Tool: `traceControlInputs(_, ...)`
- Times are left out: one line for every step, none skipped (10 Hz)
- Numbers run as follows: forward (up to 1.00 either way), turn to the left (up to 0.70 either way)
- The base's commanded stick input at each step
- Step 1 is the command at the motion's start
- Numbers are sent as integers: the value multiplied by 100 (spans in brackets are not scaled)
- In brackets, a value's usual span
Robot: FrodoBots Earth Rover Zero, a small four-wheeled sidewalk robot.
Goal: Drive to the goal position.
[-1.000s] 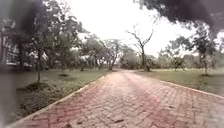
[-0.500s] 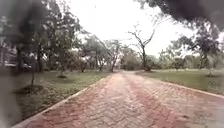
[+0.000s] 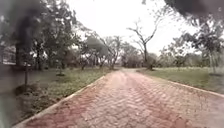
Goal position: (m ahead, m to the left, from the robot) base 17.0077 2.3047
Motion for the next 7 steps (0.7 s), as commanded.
traceControlInputs(70,0)
traceControlInputs(70,0)
traceControlInputs(70,0)
traceControlInputs(70,0)
traceControlInputs(70,0)
traceControlInputs(70,0)
traceControlInputs(70,0)
